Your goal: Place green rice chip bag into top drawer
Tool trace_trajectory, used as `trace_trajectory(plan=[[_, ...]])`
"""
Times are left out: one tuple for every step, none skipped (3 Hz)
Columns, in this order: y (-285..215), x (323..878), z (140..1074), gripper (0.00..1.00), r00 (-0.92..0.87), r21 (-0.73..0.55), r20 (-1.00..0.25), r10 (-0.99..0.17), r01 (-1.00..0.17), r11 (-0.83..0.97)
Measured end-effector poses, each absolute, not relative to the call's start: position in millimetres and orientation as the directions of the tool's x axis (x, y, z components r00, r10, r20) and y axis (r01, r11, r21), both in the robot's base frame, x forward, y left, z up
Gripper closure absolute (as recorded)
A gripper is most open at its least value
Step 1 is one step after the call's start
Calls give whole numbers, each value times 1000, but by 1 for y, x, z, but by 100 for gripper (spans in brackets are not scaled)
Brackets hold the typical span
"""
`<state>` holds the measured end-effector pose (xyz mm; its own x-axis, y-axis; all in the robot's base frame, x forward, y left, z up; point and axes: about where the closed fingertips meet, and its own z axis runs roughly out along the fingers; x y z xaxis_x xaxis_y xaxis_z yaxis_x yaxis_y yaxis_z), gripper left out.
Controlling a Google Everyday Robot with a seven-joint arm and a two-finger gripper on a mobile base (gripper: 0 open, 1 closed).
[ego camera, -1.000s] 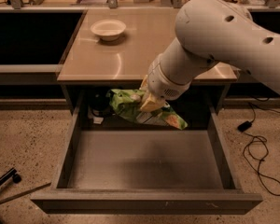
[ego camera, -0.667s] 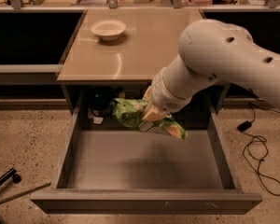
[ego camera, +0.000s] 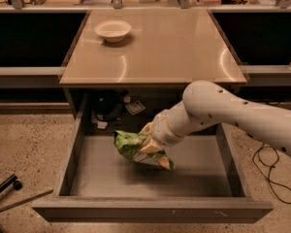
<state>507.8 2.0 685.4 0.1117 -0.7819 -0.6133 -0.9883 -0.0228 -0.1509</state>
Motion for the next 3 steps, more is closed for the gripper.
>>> trace_trajectory(plan=[[14,508,644,100,93,-89,-661,-744,-995,-46],[14,508,645,82,93,-89,-661,-744,-995,-46],[14,508,645,59,93,-89,-661,-744,-995,-46]])
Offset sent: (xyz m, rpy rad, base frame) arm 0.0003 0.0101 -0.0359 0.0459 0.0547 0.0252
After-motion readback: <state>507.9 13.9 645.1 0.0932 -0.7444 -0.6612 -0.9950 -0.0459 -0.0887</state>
